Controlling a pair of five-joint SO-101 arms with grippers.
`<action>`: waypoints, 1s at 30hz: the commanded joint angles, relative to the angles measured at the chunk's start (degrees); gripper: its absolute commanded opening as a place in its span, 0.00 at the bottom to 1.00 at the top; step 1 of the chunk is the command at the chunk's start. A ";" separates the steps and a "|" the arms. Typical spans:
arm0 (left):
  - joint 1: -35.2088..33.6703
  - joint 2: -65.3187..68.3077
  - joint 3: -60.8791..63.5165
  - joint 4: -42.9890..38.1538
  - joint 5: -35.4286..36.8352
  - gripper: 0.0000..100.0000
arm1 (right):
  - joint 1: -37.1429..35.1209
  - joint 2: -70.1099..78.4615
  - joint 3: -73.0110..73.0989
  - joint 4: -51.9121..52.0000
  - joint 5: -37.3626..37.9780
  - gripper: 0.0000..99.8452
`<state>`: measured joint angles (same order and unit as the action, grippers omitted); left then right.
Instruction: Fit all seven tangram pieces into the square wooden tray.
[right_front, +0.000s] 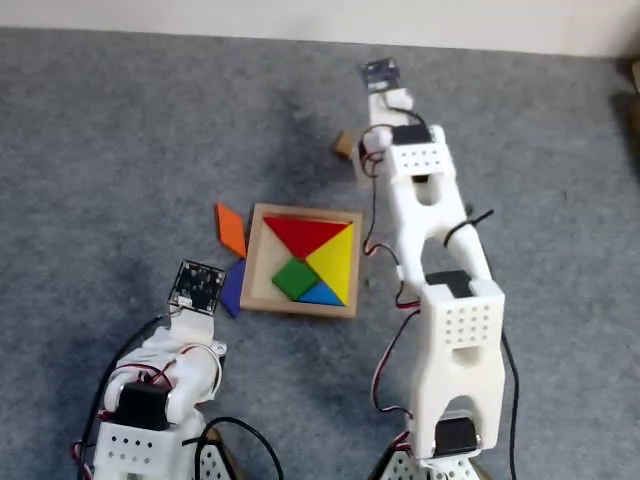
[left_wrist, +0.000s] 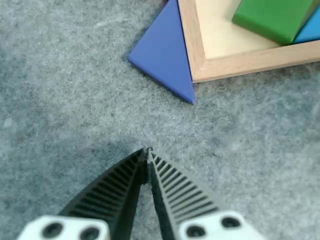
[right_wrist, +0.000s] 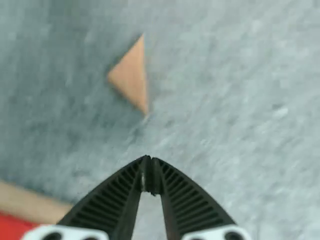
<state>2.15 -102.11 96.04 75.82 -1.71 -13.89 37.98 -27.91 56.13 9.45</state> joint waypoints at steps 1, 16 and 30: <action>-0.48 -1.89 1.10 0.26 -0.44 0.01 | 0.84 -2.15 -3.12 -9.54 0.26 0.01; -0.48 -1.89 1.10 0.26 -0.44 0.01 | -3.82 11.38 -3.47 -30.55 0.35 0.01; -0.48 -1.89 1.10 0.26 -0.44 0.01 | -2.68 11.65 -4.00 -10.68 9.49 0.01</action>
<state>2.15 -102.11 96.04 75.82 -1.71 -16.97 50.73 -30.46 36.18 14.55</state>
